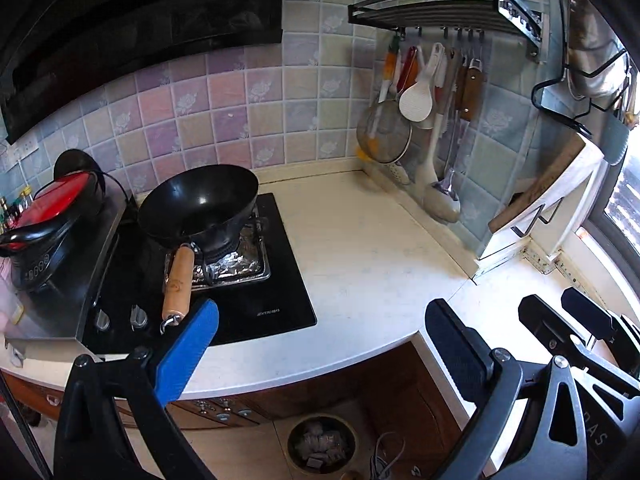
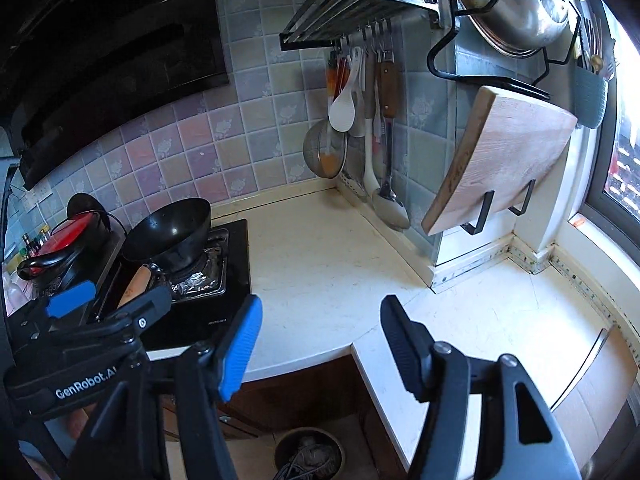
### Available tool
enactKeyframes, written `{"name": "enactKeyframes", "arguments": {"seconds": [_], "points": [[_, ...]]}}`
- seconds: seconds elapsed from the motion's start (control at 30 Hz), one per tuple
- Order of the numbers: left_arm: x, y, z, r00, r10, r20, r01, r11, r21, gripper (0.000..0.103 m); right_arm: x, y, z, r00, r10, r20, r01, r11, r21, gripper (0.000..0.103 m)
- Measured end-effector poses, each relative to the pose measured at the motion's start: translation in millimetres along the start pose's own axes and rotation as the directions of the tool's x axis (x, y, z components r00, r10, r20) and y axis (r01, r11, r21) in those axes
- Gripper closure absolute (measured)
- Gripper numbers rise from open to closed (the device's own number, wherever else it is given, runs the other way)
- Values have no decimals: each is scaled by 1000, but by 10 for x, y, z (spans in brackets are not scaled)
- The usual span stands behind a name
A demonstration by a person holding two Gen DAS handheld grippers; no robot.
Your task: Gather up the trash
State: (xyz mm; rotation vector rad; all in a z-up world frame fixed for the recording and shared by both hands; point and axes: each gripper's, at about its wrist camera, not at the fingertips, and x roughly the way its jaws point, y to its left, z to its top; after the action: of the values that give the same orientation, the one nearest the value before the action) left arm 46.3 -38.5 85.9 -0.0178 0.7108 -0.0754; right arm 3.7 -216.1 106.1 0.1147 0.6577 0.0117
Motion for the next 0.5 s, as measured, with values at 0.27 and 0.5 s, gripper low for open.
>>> {"name": "enactKeyframes", "arguments": {"seconds": [0.27, 0.5], "points": [[-14, -35, 16, 999, 51, 15, -51, 999, 2, 1, 34, -20, 33, 1000, 7, 7, -6, 1000, -14, 41], [-25, -66, 29, 997, 68, 21, -68, 998, 2, 1, 27, -15, 40, 1000, 4, 12, -4, 1000, -21, 41]]}}
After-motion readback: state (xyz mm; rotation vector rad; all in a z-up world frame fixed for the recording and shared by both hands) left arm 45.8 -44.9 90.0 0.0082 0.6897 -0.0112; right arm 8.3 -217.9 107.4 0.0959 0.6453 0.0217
